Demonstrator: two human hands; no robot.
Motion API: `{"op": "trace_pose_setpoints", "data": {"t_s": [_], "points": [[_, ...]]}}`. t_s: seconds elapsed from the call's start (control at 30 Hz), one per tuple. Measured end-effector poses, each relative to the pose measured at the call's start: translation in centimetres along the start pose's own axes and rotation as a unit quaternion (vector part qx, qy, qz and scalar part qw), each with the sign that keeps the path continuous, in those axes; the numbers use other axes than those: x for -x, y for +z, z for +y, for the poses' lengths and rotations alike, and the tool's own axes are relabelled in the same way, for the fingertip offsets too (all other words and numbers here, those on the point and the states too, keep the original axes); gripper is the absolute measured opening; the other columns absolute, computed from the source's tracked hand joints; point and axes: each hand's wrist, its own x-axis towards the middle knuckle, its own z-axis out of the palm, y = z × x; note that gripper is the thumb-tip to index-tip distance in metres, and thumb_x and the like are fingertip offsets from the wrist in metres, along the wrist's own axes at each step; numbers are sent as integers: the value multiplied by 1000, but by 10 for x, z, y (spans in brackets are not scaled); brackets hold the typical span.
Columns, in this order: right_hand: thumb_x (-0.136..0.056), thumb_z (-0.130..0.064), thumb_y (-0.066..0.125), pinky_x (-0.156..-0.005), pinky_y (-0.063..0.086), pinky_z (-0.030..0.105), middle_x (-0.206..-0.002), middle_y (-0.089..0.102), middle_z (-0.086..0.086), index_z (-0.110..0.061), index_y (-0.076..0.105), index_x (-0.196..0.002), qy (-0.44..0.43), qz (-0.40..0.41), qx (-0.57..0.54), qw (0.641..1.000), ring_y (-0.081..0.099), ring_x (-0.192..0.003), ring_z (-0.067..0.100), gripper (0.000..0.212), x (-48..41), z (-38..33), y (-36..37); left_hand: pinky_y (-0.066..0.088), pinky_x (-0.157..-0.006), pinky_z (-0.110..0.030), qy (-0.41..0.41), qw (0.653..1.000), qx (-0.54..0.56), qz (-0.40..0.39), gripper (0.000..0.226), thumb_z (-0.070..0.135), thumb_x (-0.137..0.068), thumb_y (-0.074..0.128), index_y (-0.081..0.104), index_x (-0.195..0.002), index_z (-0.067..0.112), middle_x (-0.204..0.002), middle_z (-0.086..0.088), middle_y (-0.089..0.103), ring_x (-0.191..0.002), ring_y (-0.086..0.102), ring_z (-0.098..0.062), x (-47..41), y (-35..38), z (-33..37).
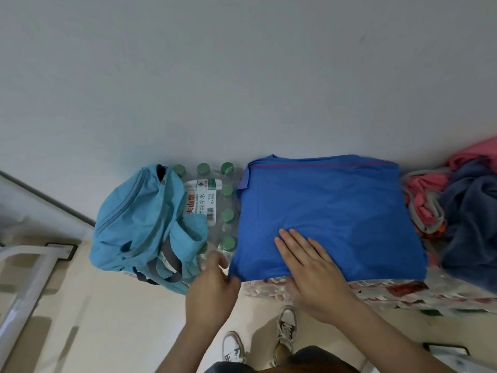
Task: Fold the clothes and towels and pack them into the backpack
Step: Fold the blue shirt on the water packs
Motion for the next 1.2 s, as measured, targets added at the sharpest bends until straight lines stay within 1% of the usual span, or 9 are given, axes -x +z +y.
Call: {"op": "trace_pose_setpoints", "data": {"t_s": [0.1, 0.2, 0.3, 0.57, 0.73, 0.93, 1.03, 1.1, 1.2], "points": [[-88, -51, 40, -111, 15, 33, -155, 27, -3, -19, 35, -146, -9, -1, -20, 1000, 17, -143, 10, 66, 0, 3, -3, 37, -45, -28, 160, 979, -99, 79, 18, 8, -73, 65, 53, -78, 20, -64, 2, 57, -52, 53, -23, -19, -11, 22], [-94, -49, 32, -116, 9, 29, -156, 22, -8, -21, 33, -147, -16, 12, -75, 997, 11, -143, 4, 60, -4, 7, -4, 49, -69, -34, 256, 961, -80, 59, 26, 8, -81, 61, 65, -106, 12, -104, -7, 64, -88, 62, -28, -63, -3, 55], [-96, -45, 28, -117, 19, 32, -154, 28, -9, -20, 39, -145, -12, 28, -104, 994, 18, -142, 4, 56, -5, 14, -4, 39, -97, -42, 239, 965, -105, 9, 48, 13, -88, 52, 44, -135, 5, -138, -17, 43, -121, 45, -36, -112, 15, 84], [-95, -42, 30, -114, 25, 29, -149, 39, -6, -19, 47, -139, 127, 109, -229, 959, 30, -137, 7, 53, 27, 49, -22, 35, -101, -52, 205, 973, -101, 29, 53, 6, -80, 52, 44, -131, -2, -134, -27, 42, -116, 44, -47, -164, 30, 122], [-91, -26, 55, -85, 46, 39, -119, 48, 1, -22, 50, -125, 467, 283, -278, 790, 50, -105, 21, 34, 83, 93, -39, 49, -91, -49, 442, 887, -127, 33, 46, 5, -74, 62, 62, -120, 9, -135, -21, 50, -116, 52, -42, -75, 62, 140], [-92, -22, 61, -69, 49, 31, -109, 63, 7, -15, 50, -118, 549, 295, -658, 423, 64, -87, 19, 30, 85, 112, -42, 38, -104, -48, 551, 797, -235, -78, 66, 56, -81, 45, 38, -141, 30, -150, -7, 38, -136, 39, -24, -1, 134, 159], [-87, -8, 65, -69, 51, 31, -111, 64, 12, -9, 51, -116, 538, 328, -671, 392, 65, -92, 24, 32, 83, 116, -42, 32, -107, -53, 523, 799, -288, -79, 81, 55, -75, 59, 33, -145, 23, -150, -10, 36, -138, 36, -26, 3, 148, 162], [-85, 0, 65, -75, 54, 35, -111, 65, 14, -5, 51, -119, 533, 348, -677, 370, 66, -96, 27, 38, 83, 120, -42, 25, -112, -55, 526, 797, -291, -55, 69, 46, -83, 43, 32, -144, 18, -148, -14, 40, -136, 38, -28, 5, 154, 162], [-84, 4, 63, -80, 55, 37, -103, 67, 12, -7, 57, -118, 515, 359, -661, 411, 67, -92, 24, 36, 87, 120, -44, 28, -111, -53, 535, 796, -280, -25, 60, 38, -88, 29, 31, -141, 11, -143, -17, 45, -132, 43, -30, 8, 161, 168]]}}
